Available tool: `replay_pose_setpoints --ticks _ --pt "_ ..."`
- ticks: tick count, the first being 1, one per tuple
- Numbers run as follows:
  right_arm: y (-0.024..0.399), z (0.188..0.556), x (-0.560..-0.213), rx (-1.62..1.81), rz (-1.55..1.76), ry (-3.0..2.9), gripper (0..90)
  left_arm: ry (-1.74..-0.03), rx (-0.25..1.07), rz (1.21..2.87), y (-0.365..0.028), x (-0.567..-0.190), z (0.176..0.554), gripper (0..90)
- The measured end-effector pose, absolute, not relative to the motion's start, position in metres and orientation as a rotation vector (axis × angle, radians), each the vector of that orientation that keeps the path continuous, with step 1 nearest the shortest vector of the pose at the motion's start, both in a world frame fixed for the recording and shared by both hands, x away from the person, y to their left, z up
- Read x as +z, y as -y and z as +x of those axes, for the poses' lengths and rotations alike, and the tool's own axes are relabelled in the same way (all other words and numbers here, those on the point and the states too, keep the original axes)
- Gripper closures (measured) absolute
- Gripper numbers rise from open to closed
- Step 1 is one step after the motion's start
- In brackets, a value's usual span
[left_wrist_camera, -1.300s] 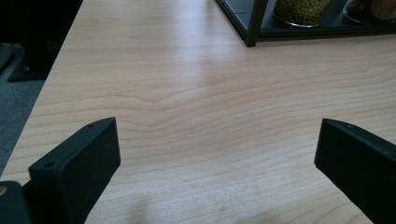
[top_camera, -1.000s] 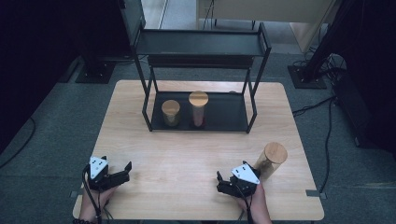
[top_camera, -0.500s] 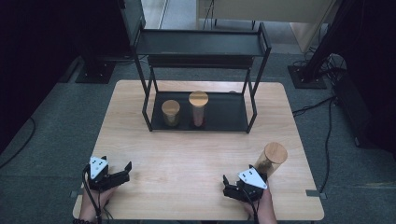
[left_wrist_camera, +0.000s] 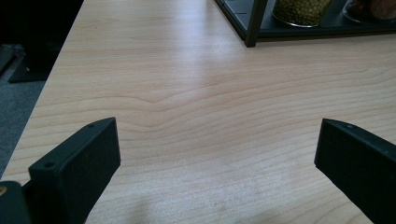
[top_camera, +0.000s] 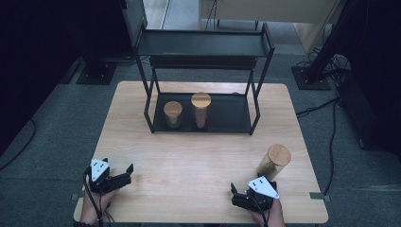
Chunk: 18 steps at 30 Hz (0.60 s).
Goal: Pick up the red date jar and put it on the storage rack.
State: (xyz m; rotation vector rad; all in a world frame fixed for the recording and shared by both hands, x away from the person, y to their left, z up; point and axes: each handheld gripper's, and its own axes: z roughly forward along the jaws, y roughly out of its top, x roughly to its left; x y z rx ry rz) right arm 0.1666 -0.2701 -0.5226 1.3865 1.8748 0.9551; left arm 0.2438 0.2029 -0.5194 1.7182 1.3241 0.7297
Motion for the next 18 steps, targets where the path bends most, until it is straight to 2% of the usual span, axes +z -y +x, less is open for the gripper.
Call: replay_pose_setpoints --ticks 18 --pt "0.284 0.154 -0.523 0.922 1.377 -1.877 0.0 -1.323 0.729 1.718 -0.203 -0.519 0.244 0.5"
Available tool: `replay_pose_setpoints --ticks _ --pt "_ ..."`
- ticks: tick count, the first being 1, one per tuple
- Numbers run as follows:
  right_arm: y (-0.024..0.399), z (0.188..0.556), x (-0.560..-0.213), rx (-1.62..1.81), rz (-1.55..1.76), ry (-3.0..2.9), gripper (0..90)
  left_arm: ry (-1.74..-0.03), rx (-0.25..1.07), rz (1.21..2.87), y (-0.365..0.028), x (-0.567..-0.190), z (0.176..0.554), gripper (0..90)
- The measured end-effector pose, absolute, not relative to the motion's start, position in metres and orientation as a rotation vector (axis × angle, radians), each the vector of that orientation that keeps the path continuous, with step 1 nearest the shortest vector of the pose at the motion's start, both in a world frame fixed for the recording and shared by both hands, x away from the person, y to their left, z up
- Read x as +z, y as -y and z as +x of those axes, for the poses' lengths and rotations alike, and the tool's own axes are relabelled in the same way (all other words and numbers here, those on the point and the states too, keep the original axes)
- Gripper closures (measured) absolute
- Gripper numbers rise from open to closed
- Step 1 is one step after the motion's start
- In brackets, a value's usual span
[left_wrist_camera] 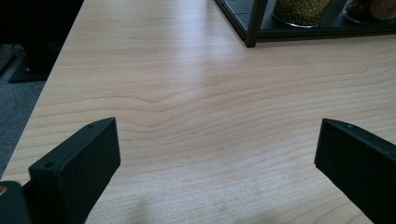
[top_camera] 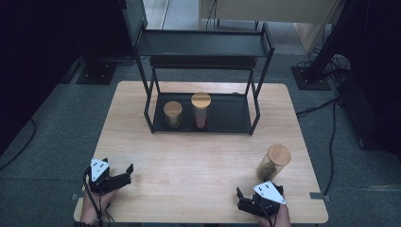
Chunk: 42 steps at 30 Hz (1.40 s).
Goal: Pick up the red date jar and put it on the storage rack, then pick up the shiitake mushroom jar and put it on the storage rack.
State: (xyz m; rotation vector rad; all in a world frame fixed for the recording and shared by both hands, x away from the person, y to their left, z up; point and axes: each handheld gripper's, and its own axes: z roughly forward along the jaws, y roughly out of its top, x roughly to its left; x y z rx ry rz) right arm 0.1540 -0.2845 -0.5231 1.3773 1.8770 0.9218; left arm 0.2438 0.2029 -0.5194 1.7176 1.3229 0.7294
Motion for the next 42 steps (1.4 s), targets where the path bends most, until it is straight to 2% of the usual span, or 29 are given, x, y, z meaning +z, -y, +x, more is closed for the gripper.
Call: replay_pose_setpoints --ticks 21,42 --pt "0.324 0.146 -0.517 0.862 1.422 -1.803 0.0 -1.324 0.734 1.722 -0.202 -0.519 0.244 0.5" --pt "0.328 0.159 -0.509 0.897 1.447 -1.771 0.0 -1.321 0.737 1.724 -0.202 -0.519 0.243 0.5"
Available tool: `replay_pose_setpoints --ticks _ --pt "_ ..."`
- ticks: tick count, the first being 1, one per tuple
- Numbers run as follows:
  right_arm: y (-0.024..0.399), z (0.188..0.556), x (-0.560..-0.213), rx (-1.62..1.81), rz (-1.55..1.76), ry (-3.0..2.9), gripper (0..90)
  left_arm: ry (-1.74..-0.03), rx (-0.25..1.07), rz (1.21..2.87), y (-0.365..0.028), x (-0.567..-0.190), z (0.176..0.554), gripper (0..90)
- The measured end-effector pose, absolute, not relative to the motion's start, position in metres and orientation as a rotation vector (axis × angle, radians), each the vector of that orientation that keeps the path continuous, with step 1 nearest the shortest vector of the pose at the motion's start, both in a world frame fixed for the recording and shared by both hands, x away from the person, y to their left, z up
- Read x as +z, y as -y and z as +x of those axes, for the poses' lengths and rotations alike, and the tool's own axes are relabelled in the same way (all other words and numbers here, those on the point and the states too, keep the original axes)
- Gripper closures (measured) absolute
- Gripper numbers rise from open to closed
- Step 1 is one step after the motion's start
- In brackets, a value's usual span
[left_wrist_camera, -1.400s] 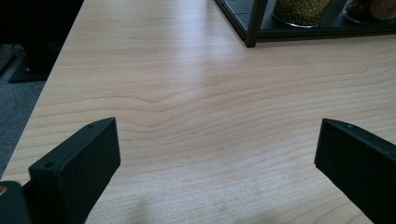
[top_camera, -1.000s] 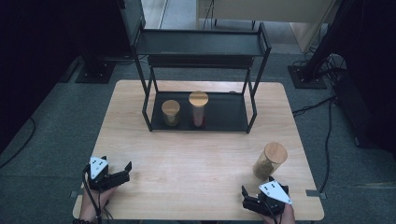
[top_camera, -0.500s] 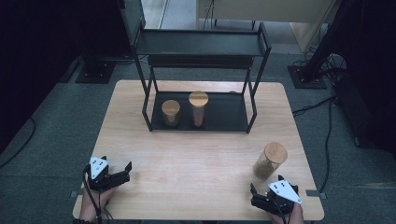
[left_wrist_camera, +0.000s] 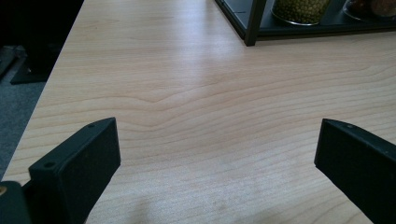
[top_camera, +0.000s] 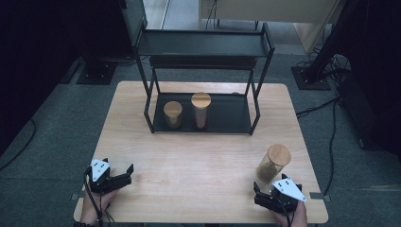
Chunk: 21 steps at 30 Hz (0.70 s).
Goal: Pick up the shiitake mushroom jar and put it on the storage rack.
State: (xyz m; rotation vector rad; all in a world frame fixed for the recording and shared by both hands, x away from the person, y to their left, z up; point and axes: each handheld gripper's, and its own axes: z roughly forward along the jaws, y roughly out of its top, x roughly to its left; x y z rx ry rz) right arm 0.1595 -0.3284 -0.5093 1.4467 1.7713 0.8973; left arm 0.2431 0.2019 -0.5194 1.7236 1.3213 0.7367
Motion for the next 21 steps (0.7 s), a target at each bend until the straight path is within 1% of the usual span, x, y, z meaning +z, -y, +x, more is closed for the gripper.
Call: replay_pose_setpoints --ticks 11,21 --pt "0.328 0.169 -0.501 0.913 1.432 -1.767 0.3 -1.320 0.737 1.729 -0.201 -0.519 0.243 0.5" --pt "0.333 0.178 -0.494 0.927 1.449 -1.725 10.0 -1.319 0.738 1.731 -0.201 -0.519 0.243 0.5"
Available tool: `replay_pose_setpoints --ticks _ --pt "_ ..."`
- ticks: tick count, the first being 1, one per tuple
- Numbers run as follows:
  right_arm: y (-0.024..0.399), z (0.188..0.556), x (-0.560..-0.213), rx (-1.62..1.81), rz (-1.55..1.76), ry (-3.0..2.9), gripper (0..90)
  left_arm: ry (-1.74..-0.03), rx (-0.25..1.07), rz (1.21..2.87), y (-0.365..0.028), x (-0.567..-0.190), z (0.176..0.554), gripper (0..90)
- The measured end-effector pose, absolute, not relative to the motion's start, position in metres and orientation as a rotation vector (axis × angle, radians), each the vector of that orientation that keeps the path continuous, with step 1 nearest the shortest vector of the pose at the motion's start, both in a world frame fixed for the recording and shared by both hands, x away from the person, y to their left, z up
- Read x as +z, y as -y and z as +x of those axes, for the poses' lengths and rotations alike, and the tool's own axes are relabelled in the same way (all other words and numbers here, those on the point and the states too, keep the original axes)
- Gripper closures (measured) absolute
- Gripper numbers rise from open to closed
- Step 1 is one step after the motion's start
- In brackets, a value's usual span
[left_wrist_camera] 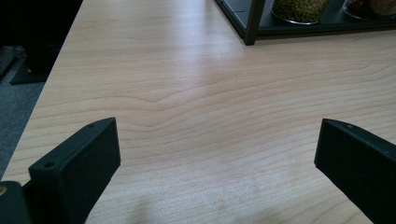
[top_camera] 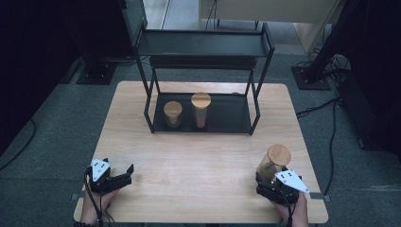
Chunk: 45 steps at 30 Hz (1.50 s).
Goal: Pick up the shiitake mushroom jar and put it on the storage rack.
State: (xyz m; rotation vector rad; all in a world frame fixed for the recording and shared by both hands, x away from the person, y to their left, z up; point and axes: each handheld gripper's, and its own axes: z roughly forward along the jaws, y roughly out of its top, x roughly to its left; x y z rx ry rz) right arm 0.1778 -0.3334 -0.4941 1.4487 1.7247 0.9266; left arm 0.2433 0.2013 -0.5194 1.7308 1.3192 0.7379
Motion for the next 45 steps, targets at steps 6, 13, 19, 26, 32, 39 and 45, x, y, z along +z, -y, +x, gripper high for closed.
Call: replay_pose_setpoints --ticks 6,13,19,26,32,39,45 --pt "0.335 0.184 -0.491 0.933 1.455 -1.719 12.3 -1.318 0.739 1.733 -0.201 -0.519 0.243 0.5" --pt "0.335 0.189 -0.491 0.943 1.471 -1.717 13.8 -1.317 0.736 1.734 -0.201 -0.519 0.243 0.5" --pt "0.335 0.193 -0.491 0.940 1.494 -1.699 17.2 -1.312 0.734 1.741 -0.201 -0.519 0.244 0.5" --pt "0.335 0.196 -0.491 0.941 1.512 -1.682 22.2 -1.310 0.731 1.743 -0.201 -0.519 0.244 0.5" --pt "0.335 0.199 -0.489 0.959 1.528 -1.685 24.8 -1.310 0.729 1.743 -0.201 -0.519 0.244 0.5" --pt "0.330 0.203 -0.488 0.963 1.534 -1.702 25.0 -1.310 0.728 1.745 -0.201 -0.519 0.244 0.5" --pt "0.325 0.208 -0.487 0.964 1.527 -1.715 25.1 -1.311 0.726 1.744 -0.201 -0.519 0.244 0.5"
